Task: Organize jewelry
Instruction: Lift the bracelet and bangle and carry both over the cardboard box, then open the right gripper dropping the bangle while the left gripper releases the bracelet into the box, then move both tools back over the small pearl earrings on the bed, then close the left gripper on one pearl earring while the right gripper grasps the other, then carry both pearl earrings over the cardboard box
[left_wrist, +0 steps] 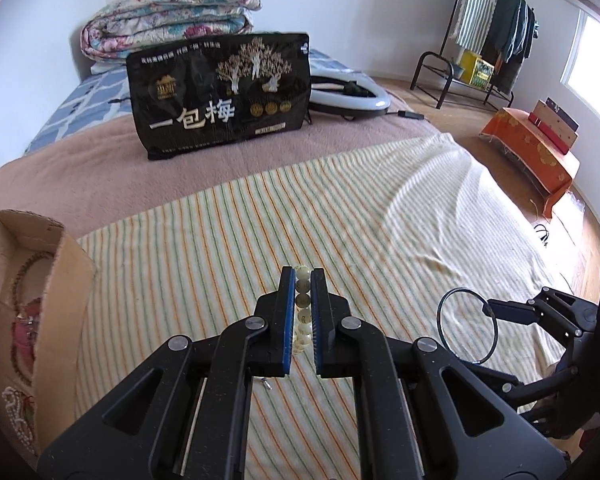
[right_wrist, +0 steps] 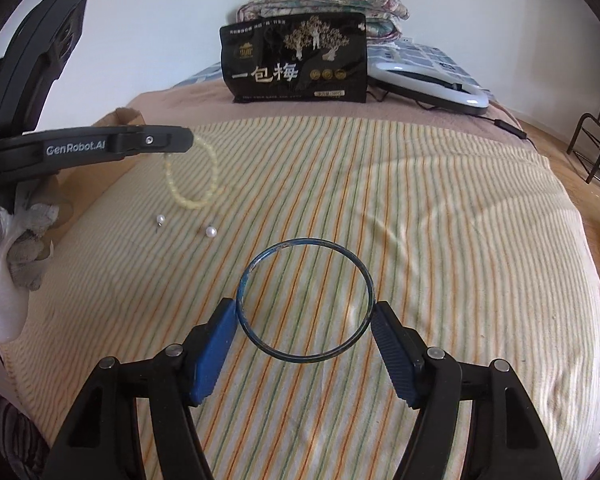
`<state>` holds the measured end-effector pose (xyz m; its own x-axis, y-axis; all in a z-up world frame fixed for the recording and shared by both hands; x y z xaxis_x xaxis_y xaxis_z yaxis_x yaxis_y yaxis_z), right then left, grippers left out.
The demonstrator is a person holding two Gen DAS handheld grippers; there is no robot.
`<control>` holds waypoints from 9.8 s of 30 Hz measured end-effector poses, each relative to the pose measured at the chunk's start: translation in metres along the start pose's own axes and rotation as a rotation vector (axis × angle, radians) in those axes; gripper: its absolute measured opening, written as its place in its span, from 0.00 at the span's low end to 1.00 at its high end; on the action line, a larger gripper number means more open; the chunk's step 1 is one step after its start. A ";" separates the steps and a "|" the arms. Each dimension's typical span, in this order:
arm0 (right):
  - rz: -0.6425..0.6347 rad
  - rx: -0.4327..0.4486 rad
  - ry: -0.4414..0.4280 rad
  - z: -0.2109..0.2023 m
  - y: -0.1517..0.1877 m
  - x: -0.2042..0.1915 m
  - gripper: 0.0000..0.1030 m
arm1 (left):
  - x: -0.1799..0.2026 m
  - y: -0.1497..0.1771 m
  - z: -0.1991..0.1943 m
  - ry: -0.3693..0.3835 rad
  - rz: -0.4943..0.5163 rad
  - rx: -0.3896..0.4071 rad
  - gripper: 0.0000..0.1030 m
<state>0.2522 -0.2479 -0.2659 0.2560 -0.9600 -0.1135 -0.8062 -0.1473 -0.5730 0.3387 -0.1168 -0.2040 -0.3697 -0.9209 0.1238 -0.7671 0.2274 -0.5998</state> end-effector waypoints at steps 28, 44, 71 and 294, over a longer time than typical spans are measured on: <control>-0.087 0.105 -0.029 -0.070 -0.038 -0.078 0.69 | -0.060 0.011 -0.118 -0.046 -0.067 0.140 0.05; -0.180 0.126 -0.097 -0.072 -0.060 -0.169 0.69 | -0.146 0.038 -0.169 -0.120 -0.166 0.188 0.05; -0.255 0.128 -0.182 -0.003 -0.156 -0.288 0.69 | -0.252 0.093 -0.193 -0.319 -0.216 0.186 0.05; -0.201 0.144 -0.119 -0.049 -0.087 -0.146 0.06 | -0.082 0.056 -0.152 -0.097 -0.067 0.208 0.07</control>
<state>0.2589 -0.1064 -0.1597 0.4713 -0.8787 -0.0757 -0.6508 -0.2886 -0.7022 0.2461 0.0195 -0.1278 -0.2614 -0.9602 0.0982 -0.6601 0.1036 -0.7440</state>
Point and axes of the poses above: each gripper's, at about its wrist camera, not at the fingertips, and z roughly the way its jaws point, x to its right, y to its underside, the point moved 7 cm from there along z, roughly the way its jaws point, and after that the axes turned 3 degrees about -x, right-handed, at the moved point
